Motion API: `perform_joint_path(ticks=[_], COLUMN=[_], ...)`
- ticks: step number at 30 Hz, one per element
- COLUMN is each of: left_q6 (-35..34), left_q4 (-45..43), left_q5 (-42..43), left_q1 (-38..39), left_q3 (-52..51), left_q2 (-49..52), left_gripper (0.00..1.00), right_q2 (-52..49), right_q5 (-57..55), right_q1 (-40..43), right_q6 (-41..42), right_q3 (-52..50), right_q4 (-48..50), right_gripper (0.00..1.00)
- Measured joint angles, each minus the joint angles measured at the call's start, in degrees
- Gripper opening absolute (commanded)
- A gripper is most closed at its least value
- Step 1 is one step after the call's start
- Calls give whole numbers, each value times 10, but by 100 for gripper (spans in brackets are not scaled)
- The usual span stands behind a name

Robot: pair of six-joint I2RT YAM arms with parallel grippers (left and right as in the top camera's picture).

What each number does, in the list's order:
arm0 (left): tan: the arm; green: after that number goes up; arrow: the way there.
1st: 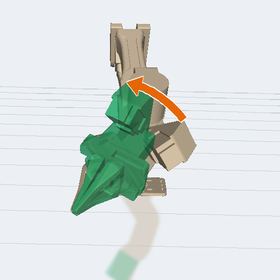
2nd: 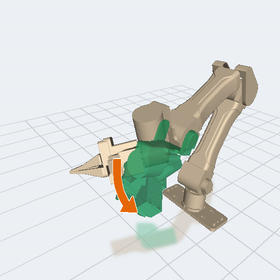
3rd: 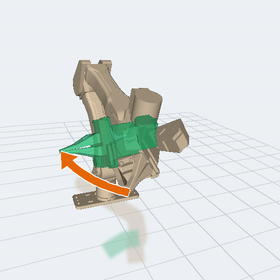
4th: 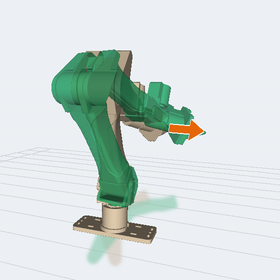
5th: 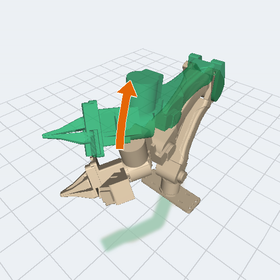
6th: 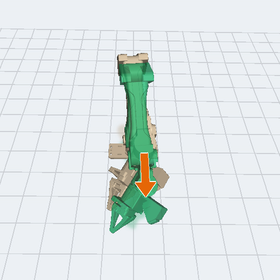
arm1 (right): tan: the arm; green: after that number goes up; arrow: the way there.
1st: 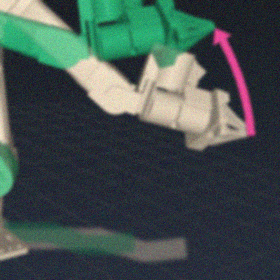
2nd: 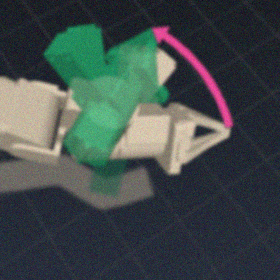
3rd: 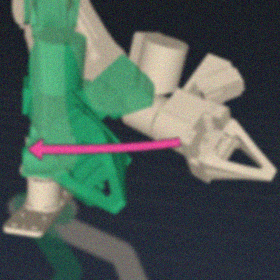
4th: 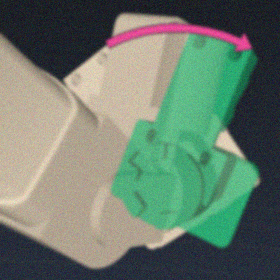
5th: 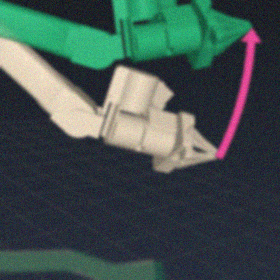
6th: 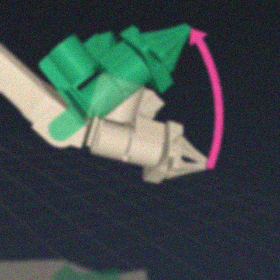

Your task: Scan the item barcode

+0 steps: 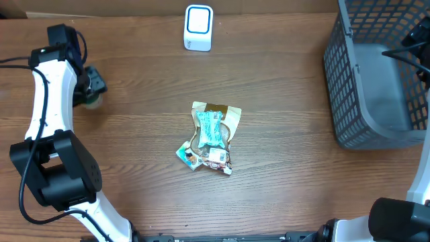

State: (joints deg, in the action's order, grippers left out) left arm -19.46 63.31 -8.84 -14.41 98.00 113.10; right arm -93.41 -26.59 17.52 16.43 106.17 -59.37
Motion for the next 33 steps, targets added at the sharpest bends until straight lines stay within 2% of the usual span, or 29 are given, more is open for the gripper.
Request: perform_joint_path(ticks=[3, 11, 24, 26, 30, 33], left_q6=[-16, -47, -71, -72, -72, -73], left_q4=[27, 26, -38, -54, -97, -133], left_q5=[-13, -63, -81, -80, -67, -48], left_q1=[-4, -41, -162, -173, -198, -216], left_q3=[-3, -12, -116, -117, -117, -117], left_q2=[0, 1, 3, 3, 3, 3], left_gripper=[4, 4, 5, 8, 26, 27], right_q2=[0, 0, 0, 0, 0, 0], right_q5=[0, 0, 0, 0, 0, 0], right_q1=[0, 0, 0, 0, 0, 0], right_q6=[0, 0, 0, 0, 0, 0], right_q3=[0, 0, 0, 0, 0, 0], right_q4=[0, 0, 0, 0, 0, 0], right_gripper=[100, 100, 100, 100, 100, 100])
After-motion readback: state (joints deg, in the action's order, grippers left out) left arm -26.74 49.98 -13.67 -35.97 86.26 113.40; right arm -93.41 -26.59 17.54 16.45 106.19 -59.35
